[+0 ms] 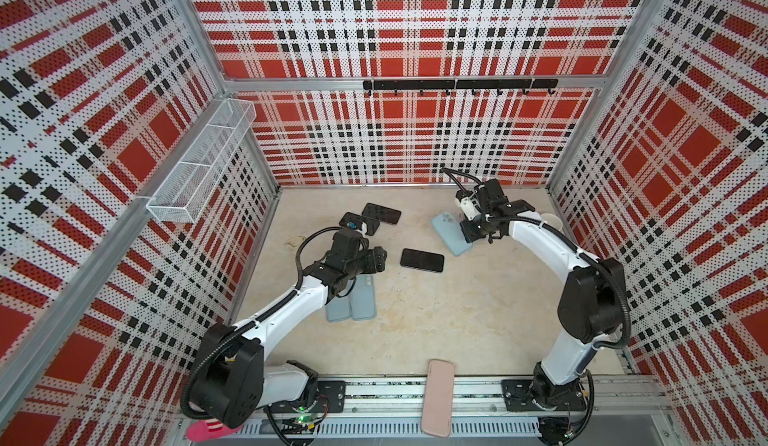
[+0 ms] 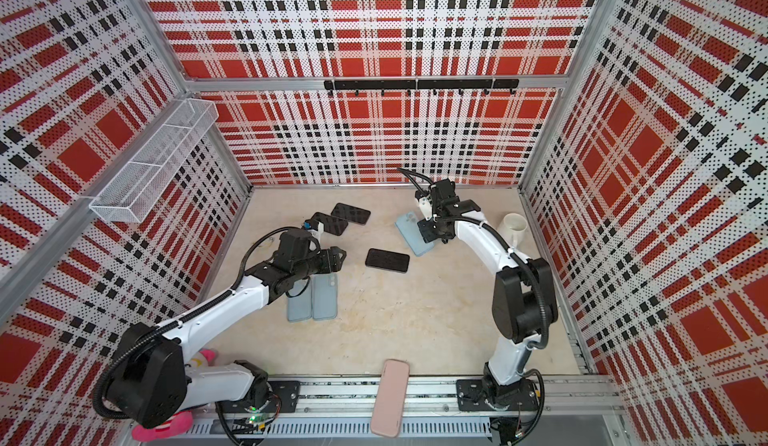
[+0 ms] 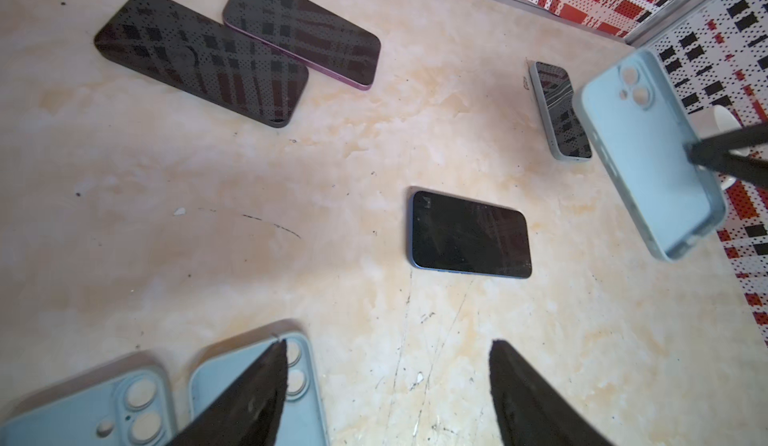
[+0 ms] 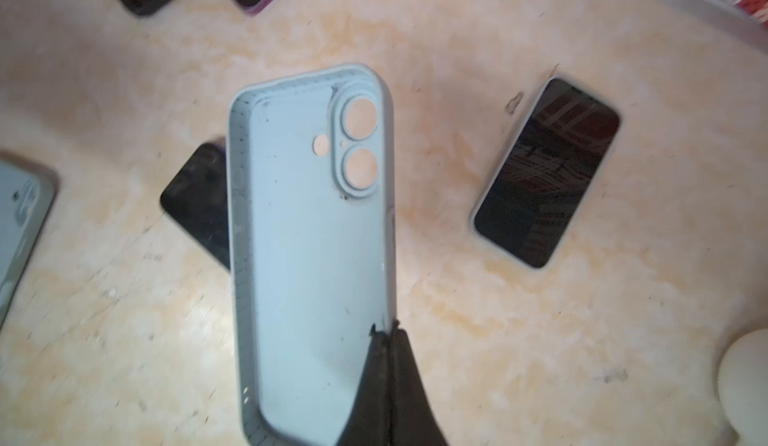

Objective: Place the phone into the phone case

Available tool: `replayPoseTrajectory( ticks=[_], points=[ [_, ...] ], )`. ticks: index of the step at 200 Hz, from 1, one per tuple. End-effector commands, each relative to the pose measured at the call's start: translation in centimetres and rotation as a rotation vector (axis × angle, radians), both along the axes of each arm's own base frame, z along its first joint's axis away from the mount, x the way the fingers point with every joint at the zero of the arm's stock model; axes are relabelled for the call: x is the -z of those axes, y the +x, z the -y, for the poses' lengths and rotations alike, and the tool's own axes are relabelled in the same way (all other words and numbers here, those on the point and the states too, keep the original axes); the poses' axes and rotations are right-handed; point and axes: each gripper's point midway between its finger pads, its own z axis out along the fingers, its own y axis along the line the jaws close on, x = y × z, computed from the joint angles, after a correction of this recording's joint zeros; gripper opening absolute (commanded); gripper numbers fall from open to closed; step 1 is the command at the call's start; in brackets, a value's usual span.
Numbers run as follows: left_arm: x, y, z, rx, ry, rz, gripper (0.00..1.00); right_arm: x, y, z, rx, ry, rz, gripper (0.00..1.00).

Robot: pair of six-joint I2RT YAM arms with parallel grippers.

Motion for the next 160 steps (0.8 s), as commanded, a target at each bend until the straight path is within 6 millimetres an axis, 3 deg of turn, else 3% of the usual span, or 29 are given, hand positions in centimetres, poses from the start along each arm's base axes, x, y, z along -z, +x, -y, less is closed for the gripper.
replayPoseTrajectory(
  ticks=[1, 30, 50, 105, 160],
  points=[
    [-1.5, -0.4, -0.3, 0.019, -0.002, 0.025, 0.78, -0.9, -3.3, -2.1, -0.204, 0.019, -0.003, 0.0],
    [-0.7, -1.3, 0.0, 0.02, -0.037, 0.003, 0.78, -0.3, -7.2, -4.7, -0.384, 0.013, -0.041, 0.0],
    [0.0, -1.9, 0.0, 0.015, -0.055, -0.005, 0.78, 1.3, -9.2, -6.4, -0.514, -0.006, -0.056, 0.0],
    [2.3, -2.9, -0.2, 0.001, -0.072, -0.044, 0.77, 6.1, -10.5, -10.6, -0.729, -0.114, -0.177, 0.0],
    [3.0, -2.3, 0.1, 0.009, -0.065, -0.06, 0.77, 8.7, -10.7, -11.9, -0.832, -0.213, -0.233, 0.03]
  ],
)
